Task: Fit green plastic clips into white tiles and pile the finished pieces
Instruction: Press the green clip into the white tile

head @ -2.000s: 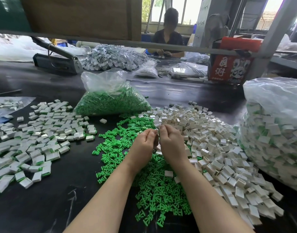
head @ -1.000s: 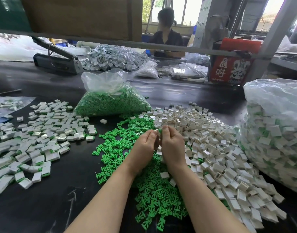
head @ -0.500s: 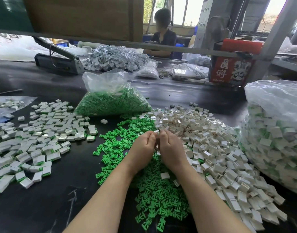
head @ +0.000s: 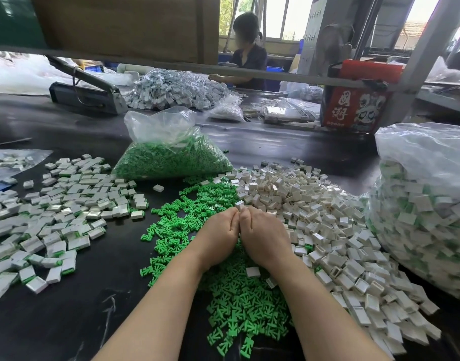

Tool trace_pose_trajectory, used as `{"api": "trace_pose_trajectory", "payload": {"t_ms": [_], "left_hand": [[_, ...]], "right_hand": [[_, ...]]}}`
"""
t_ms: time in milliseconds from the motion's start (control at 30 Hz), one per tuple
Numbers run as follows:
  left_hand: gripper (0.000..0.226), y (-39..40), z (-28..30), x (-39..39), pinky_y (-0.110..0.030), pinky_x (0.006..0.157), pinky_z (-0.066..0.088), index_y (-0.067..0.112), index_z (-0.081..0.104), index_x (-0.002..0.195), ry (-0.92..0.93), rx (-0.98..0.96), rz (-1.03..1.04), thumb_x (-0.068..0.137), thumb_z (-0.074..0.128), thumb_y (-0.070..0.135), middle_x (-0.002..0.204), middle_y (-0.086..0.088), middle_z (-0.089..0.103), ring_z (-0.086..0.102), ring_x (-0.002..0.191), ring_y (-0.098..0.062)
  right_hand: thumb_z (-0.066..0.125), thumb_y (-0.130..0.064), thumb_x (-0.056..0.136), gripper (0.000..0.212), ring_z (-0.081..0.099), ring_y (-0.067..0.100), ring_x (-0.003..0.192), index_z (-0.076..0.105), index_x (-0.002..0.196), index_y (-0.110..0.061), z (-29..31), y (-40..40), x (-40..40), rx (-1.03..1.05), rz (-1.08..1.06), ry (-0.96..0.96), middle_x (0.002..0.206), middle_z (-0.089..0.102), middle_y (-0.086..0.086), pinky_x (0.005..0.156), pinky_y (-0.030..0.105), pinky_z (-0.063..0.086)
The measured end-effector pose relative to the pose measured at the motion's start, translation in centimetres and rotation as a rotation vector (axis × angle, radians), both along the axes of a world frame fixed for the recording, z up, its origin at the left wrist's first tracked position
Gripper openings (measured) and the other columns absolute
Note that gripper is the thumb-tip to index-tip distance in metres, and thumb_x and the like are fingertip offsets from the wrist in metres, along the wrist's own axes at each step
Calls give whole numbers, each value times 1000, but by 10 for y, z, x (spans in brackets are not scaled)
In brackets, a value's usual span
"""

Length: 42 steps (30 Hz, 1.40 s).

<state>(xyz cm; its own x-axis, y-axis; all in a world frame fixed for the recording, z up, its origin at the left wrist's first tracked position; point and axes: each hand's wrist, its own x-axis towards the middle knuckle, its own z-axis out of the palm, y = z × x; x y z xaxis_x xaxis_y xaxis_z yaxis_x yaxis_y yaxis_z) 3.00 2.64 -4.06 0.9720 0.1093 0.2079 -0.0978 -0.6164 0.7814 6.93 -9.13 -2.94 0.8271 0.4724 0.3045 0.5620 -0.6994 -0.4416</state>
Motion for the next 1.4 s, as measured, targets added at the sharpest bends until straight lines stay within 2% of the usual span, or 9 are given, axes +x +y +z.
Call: {"api": "trace_pose_trajectory", "payload": {"t_ms": [433, 533, 667, 800, 867, 1000, 1067, 1267, 1400], "left_hand": [[27, 4, -1, 1, -38, 82, 49, 19, 58, 91, 28, -4, -55, 106, 37, 25, 90, -3, 65, 61, 86, -20], [27, 6, 0, 2, -30, 80, 50, 16, 61, 98, 21, -96, -53, 106, 37, 25, 93, -6, 66, 61, 86, -19], [26, 8, 3, -1, -19, 79, 49, 22, 63, 95, 27, -331, -58, 106, 40, 21, 92, -1, 67, 61, 82, -4], [27, 9, 4, -2, -26, 85, 51, 19, 65, 96, 40, -437, -68, 106, 40, 21, 89, 2, 66, 62, 82, -5], [27, 9, 4, -2, -27, 85, 52, 19, 65, 97, 52, -449, -73, 106, 40, 21, 89, 3, 66, 62, 82, -5], [26, 10, 3, -2, -30, 78, 47, 18, 65, 96, 82, -432, -79, 106, 41, 24, 76, 11, 60, 55, 73, -5], [30, 12, 2, -2, -36, 77, 42, 9, 63, 99, 97, -413, -93, 104, 41, 29, 77, 3, 54, 48, 75, -13], [40, 12, 7, -5, -38, 72, 37, 5, 59, 92, 101, -382, -109, 93, 42, 40, 76, 0, 47, 42, 73, -16], [39, 14, 5, -3, -40, 72, 36, -4, 54, 97, 101, -350, -118, 99, 41, 33, 78, -3, 44, 40, 74, -17]], "right_hand": [[22, -29, 103, 39, 58, 25, 84, 55, 91, -13, -3, -3, 2, -63, 16, -16, 88, 63, 9, 71, 35, 38], [27, -29, 104, 36, 57, 22, 81, 58, 91, -15, -2, -3, 4, 110, 58, 108, 87, 63, 6, 74, 37, 43], [35, -24, 105, 29, 57, 17, 76, 60, 92, -19, 3, -5, 4, 429, 151, 419, 84, 62, 6, 72, 41, 50], [39, -21, 105, 29, 51, -1, 60, 60, 84, -21, 6, -9, 6, 523, 238, 536, 64, 59, -15, 60, 19, 42], [40, -20, 105, 33, 44, -3, 52, 57, 77, -22, 6, -10, 6, 519, 243, 532, 55, 54, -17, 55, 16, 37], [41, -22, 104, 35, 39, 5, 55, 52, 71, -21, 6, -10, 6, 445, 235, 444, 58, 47, -12, 59, 30, 35], [41, -21, 104, 35, 38, 8, 56, 50, 70, -20, 7, -10, 7, 419, 234, 425, 61, 45, -7, 60, 34, 34], [42, -19, 103, 34, 37, 12, 58, 49, 70, -14, 9, -12, 9, 399, 236, 449, 59, 42, -4, 61, 35, 32], [43, -20, 103, 35, 37, 11, 56, 50, 71, -10, 10, -14, 8, 346, 233, 385, 59, 43, -3, 59, 33, 32]]}}
